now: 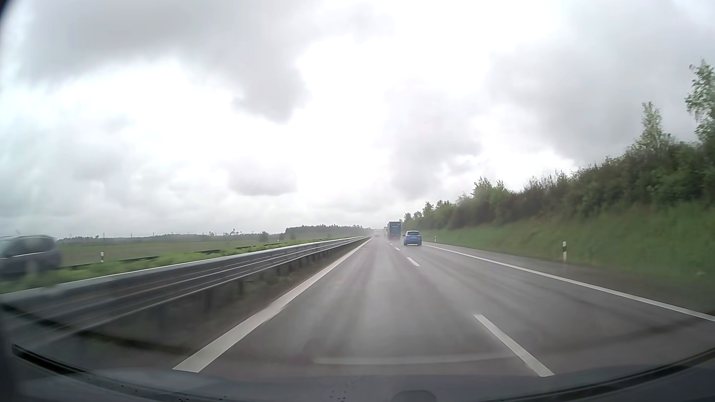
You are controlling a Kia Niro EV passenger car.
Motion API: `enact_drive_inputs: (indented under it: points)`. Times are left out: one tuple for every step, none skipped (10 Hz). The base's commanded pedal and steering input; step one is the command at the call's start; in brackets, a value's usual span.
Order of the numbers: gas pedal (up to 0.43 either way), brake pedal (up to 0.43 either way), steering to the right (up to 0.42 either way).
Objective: Follow the waypoints while adhering to traffic rules and regulations
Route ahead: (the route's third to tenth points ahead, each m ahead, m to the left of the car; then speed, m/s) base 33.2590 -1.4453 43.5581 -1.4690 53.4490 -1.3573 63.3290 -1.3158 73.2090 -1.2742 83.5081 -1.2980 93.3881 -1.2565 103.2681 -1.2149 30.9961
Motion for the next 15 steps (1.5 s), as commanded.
enact_drive_inputs:
  points:
    - [0.311,0.0,-0.002]
    - [0.311,0.0,-0.001]
    - [0.311,0.0,-0.002]
    - [0.311,0.0,-0.001]
    - [0.311,0.0,-0.002]
    - [0.311,0.0,-0.001]
    - [0.311,0.0,-0.002]
    - [0.311,0.0,-0.002]
    - [0.311,0.0,-0.002]
    - [0.311,0.0,-0.002]
    - [0.311,0.0,-0.002]
    - [0.311,0.0,-0.002]
    - [0.311,0.0,-0.002]
    - [0.311,0.0,-0.002]
    - [0.311,0.0,-0.002]
